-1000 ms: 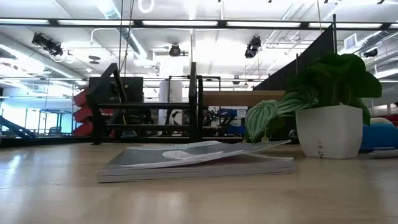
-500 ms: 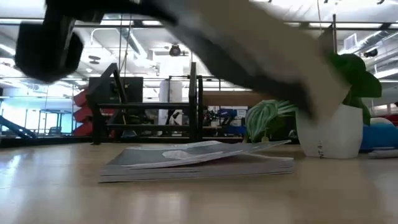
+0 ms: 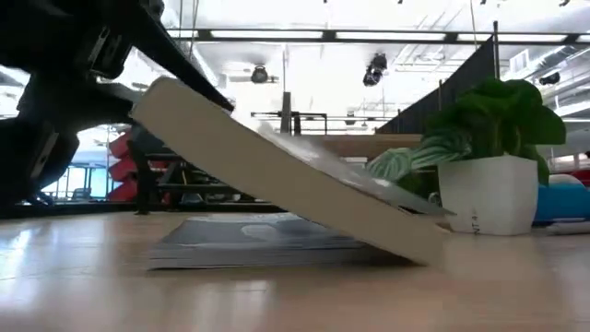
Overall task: Stock shelves
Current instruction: Remove the black book from the black book shelf
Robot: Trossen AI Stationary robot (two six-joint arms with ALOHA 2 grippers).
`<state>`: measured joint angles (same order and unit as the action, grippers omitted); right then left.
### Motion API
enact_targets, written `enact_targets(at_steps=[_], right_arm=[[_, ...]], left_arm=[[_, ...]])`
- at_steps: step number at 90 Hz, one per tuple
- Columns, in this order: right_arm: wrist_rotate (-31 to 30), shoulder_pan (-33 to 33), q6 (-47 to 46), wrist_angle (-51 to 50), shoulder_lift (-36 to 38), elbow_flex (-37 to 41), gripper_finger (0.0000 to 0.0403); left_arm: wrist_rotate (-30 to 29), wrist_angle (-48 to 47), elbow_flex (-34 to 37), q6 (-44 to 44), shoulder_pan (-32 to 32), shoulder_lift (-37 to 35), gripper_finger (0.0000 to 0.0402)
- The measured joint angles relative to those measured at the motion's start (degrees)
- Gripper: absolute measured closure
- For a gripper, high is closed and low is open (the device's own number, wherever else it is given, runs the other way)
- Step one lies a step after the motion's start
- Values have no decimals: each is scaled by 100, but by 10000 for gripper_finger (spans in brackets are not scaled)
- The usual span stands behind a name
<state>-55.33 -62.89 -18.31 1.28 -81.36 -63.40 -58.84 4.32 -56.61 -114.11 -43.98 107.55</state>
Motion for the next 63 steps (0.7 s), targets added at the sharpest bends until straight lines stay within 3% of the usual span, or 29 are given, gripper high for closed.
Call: enact_targets(at_steps=[24,35,63], right_arm=[[2,0,0,-2,-2,0,255],[2,0,0,-2,-1,0,255],[118,-13,-2,-3,-2,0,255]], left_arm=[[10,-16,67,-28,113,0,275],[-350,-19,67,171,170,0,253],[-593,-21,67,489,276,0,245]])
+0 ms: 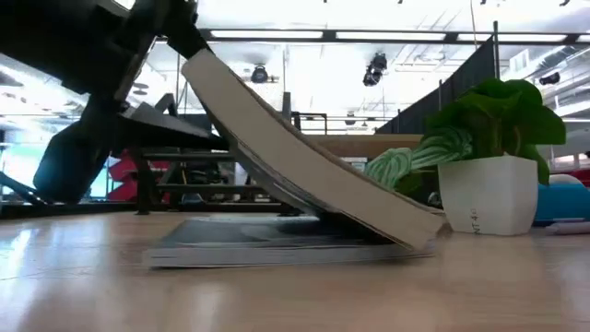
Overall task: Stock shelves
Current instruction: Remove the black book from the black book shelf, then return to Home Position
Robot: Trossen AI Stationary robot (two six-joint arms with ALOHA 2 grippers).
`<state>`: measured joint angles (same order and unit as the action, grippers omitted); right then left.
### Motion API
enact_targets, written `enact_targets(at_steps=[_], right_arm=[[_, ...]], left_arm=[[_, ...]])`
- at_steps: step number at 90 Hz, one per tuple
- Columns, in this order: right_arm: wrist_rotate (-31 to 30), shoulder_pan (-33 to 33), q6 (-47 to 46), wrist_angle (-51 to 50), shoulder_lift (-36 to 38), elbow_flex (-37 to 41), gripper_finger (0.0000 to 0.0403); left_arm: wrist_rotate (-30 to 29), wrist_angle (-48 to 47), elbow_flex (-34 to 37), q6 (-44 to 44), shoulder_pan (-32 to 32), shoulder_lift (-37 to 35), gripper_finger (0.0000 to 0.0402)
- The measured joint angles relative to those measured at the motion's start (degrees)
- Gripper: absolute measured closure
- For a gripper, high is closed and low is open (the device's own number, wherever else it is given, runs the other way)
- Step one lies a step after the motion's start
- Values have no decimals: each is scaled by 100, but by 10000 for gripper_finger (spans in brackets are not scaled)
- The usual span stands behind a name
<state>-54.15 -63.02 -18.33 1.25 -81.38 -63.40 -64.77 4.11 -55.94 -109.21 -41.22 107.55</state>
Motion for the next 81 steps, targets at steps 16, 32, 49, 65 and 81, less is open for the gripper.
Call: enact_targets(at_steps=[16,32,49,65,81], right_arm=[[36,-2,-2,-1,1,0,255],[35,-2,-53,-6,1,0,255],[39,-64,-496,-191,189,2,255],[341,-166,-1027,-1348,1121,0,263],[662,24,-1869,-3565,2388,0,291]], left_arm=[[13,-427,0,179,-101,-234,244],[35,-1313,-2,247,-207,-835,244],[112,-1761,-2,1039,-310,-1696,244],[150,-1225,-7,2948,-301,-2657,245],[1261,284,-9,5604,290,-3412,245]])
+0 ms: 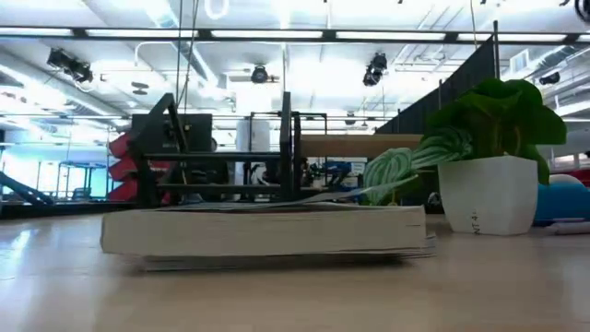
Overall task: Stock shelves
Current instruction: Return to Home Position
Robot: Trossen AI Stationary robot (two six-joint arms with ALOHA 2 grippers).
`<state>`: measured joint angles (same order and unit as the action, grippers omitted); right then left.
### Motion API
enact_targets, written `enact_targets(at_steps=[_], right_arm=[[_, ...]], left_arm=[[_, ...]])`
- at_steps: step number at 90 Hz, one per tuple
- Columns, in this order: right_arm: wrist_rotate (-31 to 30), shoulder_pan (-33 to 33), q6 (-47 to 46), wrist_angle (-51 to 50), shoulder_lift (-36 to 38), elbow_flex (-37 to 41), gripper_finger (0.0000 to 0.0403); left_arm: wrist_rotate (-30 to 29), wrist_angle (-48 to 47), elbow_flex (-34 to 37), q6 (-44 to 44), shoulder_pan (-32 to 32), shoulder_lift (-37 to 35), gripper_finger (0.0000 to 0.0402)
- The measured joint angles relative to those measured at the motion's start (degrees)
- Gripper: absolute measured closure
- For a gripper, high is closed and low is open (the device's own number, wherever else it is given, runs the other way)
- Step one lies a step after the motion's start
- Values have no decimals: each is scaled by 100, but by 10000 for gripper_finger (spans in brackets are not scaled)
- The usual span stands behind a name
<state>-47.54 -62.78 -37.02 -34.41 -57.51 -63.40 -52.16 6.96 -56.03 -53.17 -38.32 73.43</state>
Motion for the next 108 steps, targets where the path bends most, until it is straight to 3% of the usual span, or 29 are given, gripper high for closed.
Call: enact_targets(at_steps=[10,20,43,62,67,82,99,108], right_arm=[[111,271,-363,-1035,786,0,308],[111,511,-539,-1662,1589,27,324],[-76,719,-447,-1138,4017,1186,328],[-154,717,1099,676,5751,2498,328],[-294,700,1481,846,5706,2671,329],[234,690,2446,1486,5612,3193,329],[236,803,2971,2122,5739,3654,329],[456,976,3195,3166,5732,4163,329]], left_arm=[[1158,915,0,1308,719,-290,247],[1893,668,0,1812,1464,-767,261],[2011,-1205,0,2477,2187,-2275,294],[1808,-2456,53,2716,2220,-3347,304],[1768,-2574,213,2746,2221,-3642,305],[1753,-2533,1054,2765,2228,-4621,305],[1779,-1870,2355,2757,2226,-5784,305],[1921,-1364,3000,2835,2226,-6315,305]])
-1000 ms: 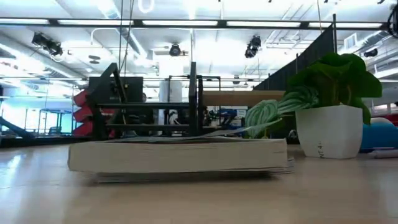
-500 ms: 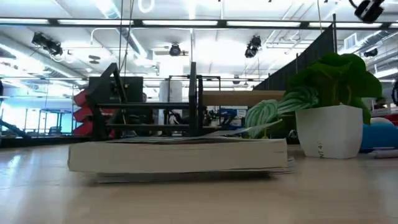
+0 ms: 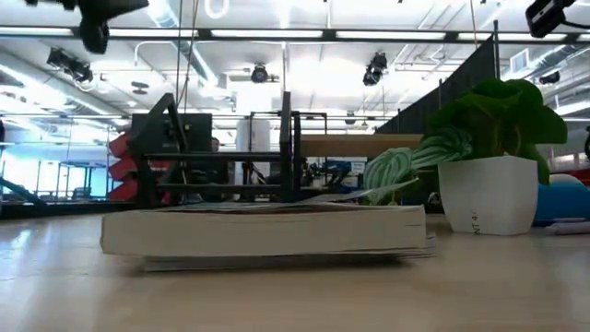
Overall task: Stock shelves
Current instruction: Return to Home Position
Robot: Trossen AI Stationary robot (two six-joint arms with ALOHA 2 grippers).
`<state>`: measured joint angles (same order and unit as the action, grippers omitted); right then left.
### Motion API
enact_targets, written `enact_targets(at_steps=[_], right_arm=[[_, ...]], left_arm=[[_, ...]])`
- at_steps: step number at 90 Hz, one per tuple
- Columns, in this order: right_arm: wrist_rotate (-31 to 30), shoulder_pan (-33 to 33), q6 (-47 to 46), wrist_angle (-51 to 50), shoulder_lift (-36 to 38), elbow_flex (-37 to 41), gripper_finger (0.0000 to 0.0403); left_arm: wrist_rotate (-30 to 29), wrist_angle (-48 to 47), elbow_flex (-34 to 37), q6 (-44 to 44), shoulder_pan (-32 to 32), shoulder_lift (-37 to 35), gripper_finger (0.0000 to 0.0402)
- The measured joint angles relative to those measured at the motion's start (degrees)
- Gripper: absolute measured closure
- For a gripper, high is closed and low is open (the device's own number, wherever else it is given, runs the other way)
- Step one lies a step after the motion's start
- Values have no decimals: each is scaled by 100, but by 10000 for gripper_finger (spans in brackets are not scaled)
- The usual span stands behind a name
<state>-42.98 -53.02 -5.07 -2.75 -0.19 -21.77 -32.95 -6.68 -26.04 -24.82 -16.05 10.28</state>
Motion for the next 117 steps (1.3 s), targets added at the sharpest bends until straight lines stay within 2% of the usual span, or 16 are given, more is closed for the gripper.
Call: enact_targets(at_steps=[6,15,25,31,46,64,78,92,99,117], right_arm=[[424,168,48,776,-2,476,329],[715,552,27,1561,-12,1089,329],[877,1184,-292,1752,-2,1318,329],[1171,1666,-603,1639,-17,1414,329],[2556,3147,-1627,1599,-163,1585,329],[4373,5053,-2279,1792,-880,1771,329],[5457,6355,-2299,2227,-1456,1776,329],[6334,7250,-2393,2552,-1942,1776,329],[6593,7509,-2386,2740,-2122,1776,329],[6543,7802,-2062,3242,-2061,1776,329]], left_arm=[[132,343,359,157,0,-277,305],[177,556,741,408,0,-635,305],[177,548,969,669,0,-984,305],[182,564,1022,798,0,-1033,305],[408,553,1022,918,0,-1031,305],[706,672,1100,919,0,-1031,305],[918,1194,1640,947,0,-1031,305],[929,2116,2551,959,29,-1030,305],[939,1941,2553,896,74,-1029,305],[1121,2058,2442,1308,226,-1028,305]])
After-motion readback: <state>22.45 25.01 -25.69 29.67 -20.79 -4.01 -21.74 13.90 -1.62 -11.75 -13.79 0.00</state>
